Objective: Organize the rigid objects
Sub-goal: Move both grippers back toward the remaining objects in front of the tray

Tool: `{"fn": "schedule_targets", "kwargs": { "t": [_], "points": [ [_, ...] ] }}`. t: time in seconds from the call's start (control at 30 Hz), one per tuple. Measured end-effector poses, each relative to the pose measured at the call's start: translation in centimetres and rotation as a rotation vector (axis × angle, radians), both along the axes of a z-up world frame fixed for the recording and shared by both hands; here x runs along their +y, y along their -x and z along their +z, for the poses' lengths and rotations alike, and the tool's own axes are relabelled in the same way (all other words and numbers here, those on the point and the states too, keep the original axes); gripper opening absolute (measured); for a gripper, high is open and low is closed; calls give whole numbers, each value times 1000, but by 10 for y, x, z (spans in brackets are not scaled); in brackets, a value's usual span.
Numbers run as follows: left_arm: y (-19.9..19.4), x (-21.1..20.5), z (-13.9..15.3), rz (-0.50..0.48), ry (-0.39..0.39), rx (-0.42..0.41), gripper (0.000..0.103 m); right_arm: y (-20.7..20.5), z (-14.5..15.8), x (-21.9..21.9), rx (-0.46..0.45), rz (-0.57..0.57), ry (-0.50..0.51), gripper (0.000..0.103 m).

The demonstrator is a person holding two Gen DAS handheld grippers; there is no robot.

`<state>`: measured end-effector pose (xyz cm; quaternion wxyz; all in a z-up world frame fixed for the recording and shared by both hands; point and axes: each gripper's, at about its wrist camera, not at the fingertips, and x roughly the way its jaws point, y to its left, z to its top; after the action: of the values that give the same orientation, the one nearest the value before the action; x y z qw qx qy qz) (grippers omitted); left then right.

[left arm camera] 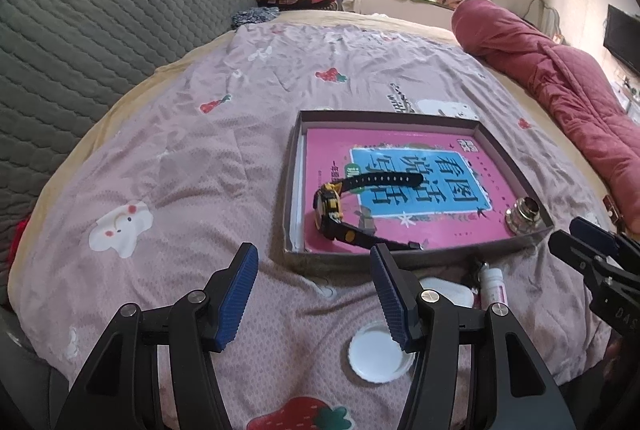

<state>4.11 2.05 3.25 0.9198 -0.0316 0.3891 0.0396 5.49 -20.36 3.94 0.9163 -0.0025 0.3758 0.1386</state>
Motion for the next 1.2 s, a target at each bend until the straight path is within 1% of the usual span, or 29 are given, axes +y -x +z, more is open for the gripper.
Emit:
{"fn": "schedule_targets", "kwargs": {
  "t": [0.17,0.6,1.1,1.2],
  "points": [
    [7,-4,-3,-20,-4,15,60,4,-3,-1,17,-2,-2,51],
    [21,-8,-15,-59,-9,67,60,17,-14,10,58,36,13,51],
    [39,-27,-25,-131,30,140,60,25,-19,13,88,53,27,51],
    [42,-29,-27,-144,57,160,60,25,-19,13,87,54,28,51]
  ]
}}
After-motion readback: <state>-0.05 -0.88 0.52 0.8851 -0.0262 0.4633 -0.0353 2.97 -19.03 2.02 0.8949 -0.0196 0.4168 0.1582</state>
